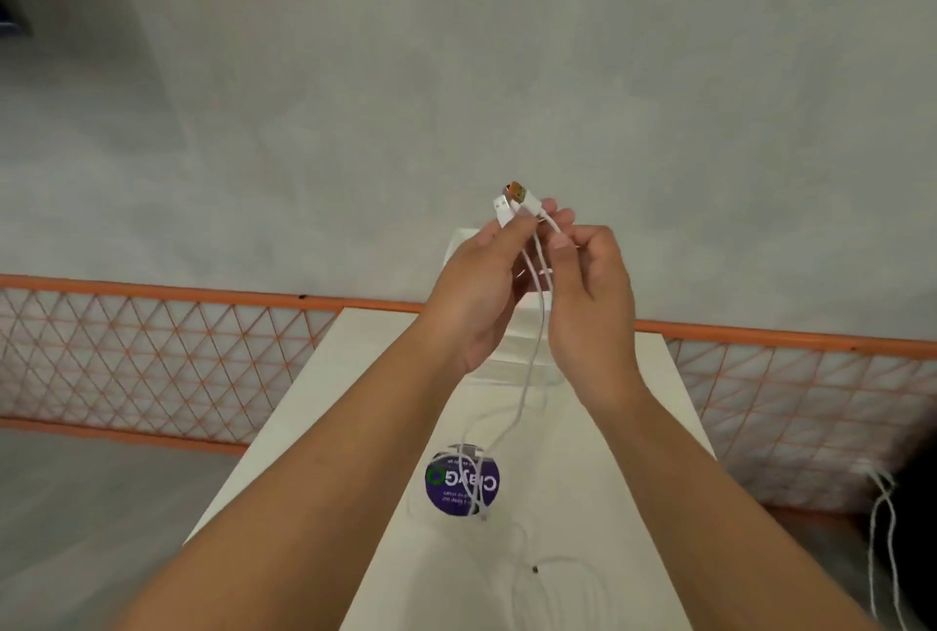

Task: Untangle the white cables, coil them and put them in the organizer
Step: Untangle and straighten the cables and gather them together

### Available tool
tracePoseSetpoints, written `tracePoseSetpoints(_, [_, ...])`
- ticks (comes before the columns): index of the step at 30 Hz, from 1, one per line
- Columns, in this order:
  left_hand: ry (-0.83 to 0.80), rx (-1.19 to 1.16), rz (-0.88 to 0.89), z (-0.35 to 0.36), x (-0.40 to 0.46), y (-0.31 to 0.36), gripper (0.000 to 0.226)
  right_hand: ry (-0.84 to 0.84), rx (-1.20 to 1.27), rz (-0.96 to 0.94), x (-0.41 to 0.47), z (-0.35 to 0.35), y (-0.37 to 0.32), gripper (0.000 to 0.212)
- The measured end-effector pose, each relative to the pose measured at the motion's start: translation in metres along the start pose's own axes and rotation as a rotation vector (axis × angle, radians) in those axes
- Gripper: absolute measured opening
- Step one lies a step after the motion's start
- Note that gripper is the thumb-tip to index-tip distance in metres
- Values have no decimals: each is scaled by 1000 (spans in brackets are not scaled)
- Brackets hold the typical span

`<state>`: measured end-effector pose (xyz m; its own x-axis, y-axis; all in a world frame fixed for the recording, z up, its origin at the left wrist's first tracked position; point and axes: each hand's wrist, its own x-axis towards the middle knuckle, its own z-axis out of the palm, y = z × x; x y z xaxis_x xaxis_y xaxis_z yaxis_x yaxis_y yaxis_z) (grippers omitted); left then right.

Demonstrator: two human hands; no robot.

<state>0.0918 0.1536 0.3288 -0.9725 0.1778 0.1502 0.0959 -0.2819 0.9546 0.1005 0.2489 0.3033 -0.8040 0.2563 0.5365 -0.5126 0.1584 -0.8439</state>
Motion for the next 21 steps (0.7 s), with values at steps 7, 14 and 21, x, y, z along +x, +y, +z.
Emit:
tracePoseSetpoints(7, [103,70,-131,-34,-11,-52,39,-105,-131,237,-32,29,40,19])
tracePoseSetpoints(14, [36,-65,-150,-82,-25,-73,34,-159,-91,409,-54,51,51,30])
tracePoseSetpoints(21, [68,-32,-101,-128,-24,-71,18,-388,-48,421,-77,63,57,26])
